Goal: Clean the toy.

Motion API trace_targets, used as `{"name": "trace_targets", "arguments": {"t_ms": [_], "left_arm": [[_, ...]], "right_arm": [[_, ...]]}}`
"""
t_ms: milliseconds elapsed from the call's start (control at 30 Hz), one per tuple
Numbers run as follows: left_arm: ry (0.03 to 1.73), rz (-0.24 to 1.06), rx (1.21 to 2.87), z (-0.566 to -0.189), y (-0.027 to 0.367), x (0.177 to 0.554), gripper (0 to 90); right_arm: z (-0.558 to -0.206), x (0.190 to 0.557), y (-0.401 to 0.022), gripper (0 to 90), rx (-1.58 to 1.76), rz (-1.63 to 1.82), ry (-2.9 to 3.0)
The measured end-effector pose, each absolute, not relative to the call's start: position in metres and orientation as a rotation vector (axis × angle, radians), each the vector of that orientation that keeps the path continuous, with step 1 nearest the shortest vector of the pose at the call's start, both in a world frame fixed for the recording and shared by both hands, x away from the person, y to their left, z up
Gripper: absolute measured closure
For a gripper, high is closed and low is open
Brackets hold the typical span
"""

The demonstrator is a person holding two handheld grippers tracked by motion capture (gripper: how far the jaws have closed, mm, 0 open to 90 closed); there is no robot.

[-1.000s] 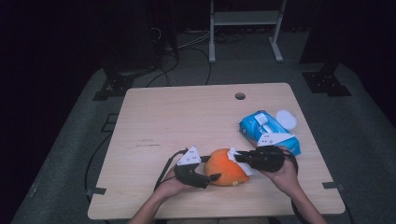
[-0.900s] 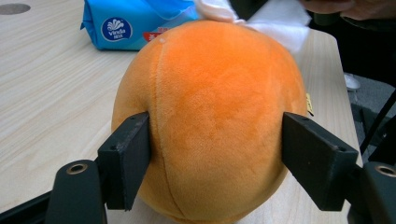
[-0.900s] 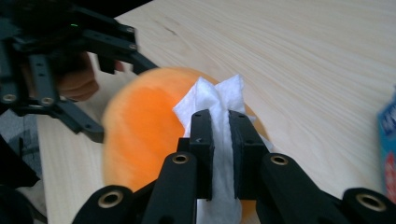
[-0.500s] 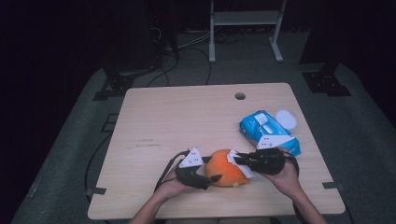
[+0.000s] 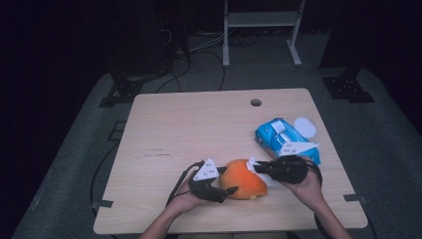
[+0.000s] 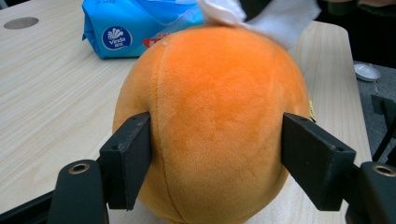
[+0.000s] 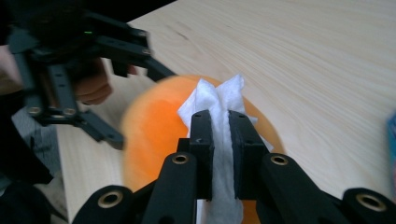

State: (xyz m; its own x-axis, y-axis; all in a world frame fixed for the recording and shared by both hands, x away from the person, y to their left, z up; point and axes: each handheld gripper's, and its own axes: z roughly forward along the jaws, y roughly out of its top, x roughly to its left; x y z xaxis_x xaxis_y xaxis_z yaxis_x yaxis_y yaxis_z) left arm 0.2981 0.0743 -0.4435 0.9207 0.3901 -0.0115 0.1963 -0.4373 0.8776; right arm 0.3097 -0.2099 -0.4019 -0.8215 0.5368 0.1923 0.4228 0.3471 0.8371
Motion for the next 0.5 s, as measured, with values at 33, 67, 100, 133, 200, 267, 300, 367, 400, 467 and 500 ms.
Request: {"name": "trace_targets", "arguments": {"t_ms": [33, 67, 100, 133, 200, 267, 300, 367, 400, 467, 500], "left_arm": [[0.42, 0.234, 2.039, -0.444, 0.074, 0.298, 27.4], [0.417, 0.233, 2.039, -0.444, 0.075, 0.298, 27.5], [0.417, 0.233, 2.037, -0.444, 0.075, 0.297, 27.6], [0.417, 0.235, 2.037, -0.444, 0.075, 0.297, 27.6], [0.412, 0.239, 2.036, -0.443, 0.074, 0.297, 27.6], [0.411, 0.246, 2.031, -0.442, 0.071, 0.296, 27.6], [0.411, 0.253, 2.035, -0.441, 0.071, 0.295, 27.5], [0.41, 0.267, 2.038, -0.441, 0.07, 0.294, 27.0], [0.411, 0.269, 2.033, -0.441, 0.069, 0.294, 26.8], [0.404, 0.27, 2.035, -0.44, 0.068, 0.293, 26.8], [0.399, 0.272, 2.038, -0.44, 0.068, 0.293, 26.5]], "right_arm": [[-0.4, 0.308, -0.206, 80.1, 0.863, 1.476, 2.485], [-0.4, 0.307, -0.204, 80.1, 0.844, 1.452, 2.488], [-0.402, 0.307, -0.204, 80.1, 0.846, 1.441, 2.49], [-0.404, 0.31, -0.207, 80.1, 0.863, 1.444, 2.491], [-0.408, 0.315, -0.214, 80.2, 0.922, 1.44, 2.484], [-0.41, 0.317, -0.218, 80.1, 0.948, 1.419, 2.479], [-0.41, 0.316, -0.218, 80.2, 0.951, 1.417, 2.476], [-0.407, 0.313, -0.215, 80.2, 0.925, 1.413, 2.471], [-0.404, 0.311, -0.213, 80.2, 0.91, 1.438, 2.472], [-0.398, 0.306, -0.205, 80.2, 0.853, 1.484, 2.489], [-0.396, 0.304, -0.201, 80.1, 0.823, 1.469, 2.499]]}}
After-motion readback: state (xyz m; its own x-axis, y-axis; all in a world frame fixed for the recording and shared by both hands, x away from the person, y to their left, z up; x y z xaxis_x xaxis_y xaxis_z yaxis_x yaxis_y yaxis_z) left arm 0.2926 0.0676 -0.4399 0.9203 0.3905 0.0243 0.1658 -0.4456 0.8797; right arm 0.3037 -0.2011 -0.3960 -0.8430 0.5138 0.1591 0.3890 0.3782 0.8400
